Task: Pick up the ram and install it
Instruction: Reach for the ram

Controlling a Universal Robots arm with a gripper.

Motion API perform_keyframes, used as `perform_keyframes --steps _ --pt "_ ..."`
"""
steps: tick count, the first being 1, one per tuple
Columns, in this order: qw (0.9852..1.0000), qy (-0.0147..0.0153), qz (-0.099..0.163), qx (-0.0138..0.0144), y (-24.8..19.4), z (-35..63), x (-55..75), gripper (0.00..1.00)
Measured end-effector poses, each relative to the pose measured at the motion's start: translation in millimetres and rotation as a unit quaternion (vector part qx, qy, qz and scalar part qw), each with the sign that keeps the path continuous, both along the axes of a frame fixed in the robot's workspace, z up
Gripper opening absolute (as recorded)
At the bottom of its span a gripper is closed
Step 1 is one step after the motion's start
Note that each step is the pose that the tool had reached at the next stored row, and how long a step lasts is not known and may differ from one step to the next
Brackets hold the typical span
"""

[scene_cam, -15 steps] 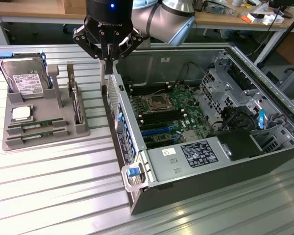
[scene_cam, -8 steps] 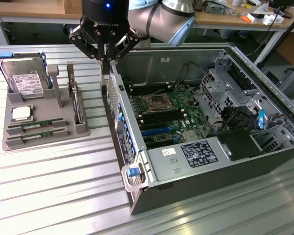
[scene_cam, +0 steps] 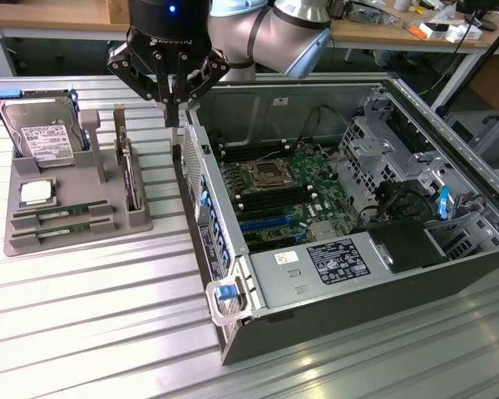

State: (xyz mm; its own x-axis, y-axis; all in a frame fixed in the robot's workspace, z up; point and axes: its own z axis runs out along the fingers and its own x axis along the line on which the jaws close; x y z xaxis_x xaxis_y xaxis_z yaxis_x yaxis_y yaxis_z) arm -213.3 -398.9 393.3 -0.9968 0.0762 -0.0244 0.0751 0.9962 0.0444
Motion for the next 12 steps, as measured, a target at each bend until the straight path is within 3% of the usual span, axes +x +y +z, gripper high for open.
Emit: perform_keyframes --steps 12 --pt "1.0 0.0 0.0 0.0 0.0 0.0 -13.6 0.11"
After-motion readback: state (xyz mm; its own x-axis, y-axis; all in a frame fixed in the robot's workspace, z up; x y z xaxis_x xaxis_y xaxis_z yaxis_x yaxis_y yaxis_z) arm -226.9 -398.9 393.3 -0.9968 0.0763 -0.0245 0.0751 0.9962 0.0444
